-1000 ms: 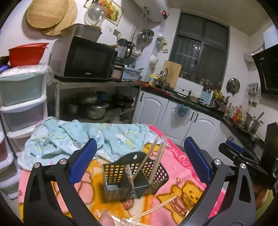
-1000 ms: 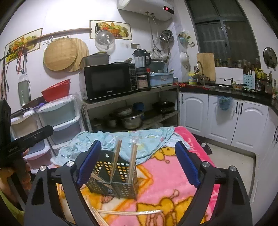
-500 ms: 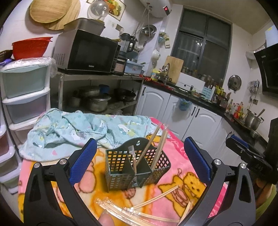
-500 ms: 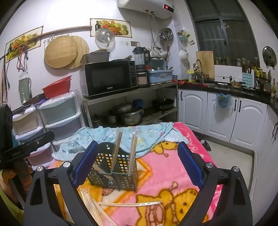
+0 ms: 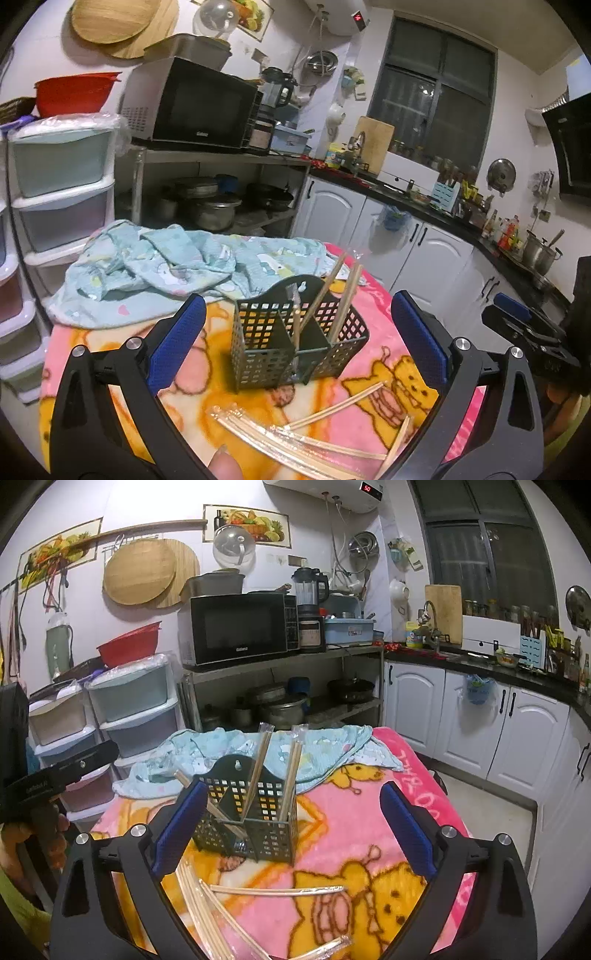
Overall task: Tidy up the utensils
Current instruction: 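Withdraw both open tools from the caddy, then move the left tool down to a wrapped chopstick while the right tool approaches another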
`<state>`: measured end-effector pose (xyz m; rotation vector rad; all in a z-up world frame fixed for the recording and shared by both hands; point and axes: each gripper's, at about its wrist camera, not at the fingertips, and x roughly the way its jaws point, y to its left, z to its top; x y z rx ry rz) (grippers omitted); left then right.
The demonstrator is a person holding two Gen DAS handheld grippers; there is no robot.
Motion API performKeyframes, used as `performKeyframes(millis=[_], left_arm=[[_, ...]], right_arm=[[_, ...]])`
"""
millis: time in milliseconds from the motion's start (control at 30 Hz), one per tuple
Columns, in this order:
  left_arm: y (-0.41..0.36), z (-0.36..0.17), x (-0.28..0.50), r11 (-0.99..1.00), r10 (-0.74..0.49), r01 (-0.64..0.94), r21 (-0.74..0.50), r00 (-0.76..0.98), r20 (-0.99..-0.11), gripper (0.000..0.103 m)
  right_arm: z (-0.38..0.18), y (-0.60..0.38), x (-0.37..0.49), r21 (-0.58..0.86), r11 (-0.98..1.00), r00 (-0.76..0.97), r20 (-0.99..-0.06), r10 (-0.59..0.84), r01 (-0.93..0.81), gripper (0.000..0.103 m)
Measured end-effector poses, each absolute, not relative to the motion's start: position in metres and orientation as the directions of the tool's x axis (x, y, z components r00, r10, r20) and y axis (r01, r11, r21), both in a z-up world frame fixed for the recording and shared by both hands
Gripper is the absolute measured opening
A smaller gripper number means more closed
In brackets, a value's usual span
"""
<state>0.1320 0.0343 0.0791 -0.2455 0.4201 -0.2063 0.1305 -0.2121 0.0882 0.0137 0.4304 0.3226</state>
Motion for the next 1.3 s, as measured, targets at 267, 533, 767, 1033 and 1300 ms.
performKeyframes(millis=[267, 533, 767, 1033, 1300], left_arm=[[0.037, 0.072, 0.125, 0.953, -0.236, 0.132, -0.274, 0.889, -0.392, 0.092], [0.037, 0.059, 0.120, 0.950, -0.241, 0.127, -0.284, 0.878, -0.414, 0.092], [0.028, 0.048, 0.120, 0.948, -0.255, 0.133, -0.288, 0.860, -0.442, 0.092], [0.017, 0.040, 0.122, 0.950, -0.267, 0.150, -0.274, 0.844, -0.466, 0.092], [0.009, 0.029, 0.119, 0.952, -0.276, 0.163, -0.261, 0.825, -0.493, 0.092]], right_arm=[[0.080, -0.216, 0.124, 0.060, 0.952, 0.851, -0.434, 0.296, -0.300, 0.092], [0.068, -0.222, 0.121, 0.052, 0.956, 0.837, -0.471, 0.279, -0.289, 0.092], [0.054, -0.235, 0.121, 0.049, 0.962, 0.825, -0.504, 0.255, -0.268, 0.092], [0.040, -0.250, 0.120, 0.049, 0.970, 0.813, -0.535, 0.228, -0.239, 0.092], [0.026, -0.260, 0.120, 0.041, 0.975, 0.796, -0.570, 0.203, -0.219, 0.092]])
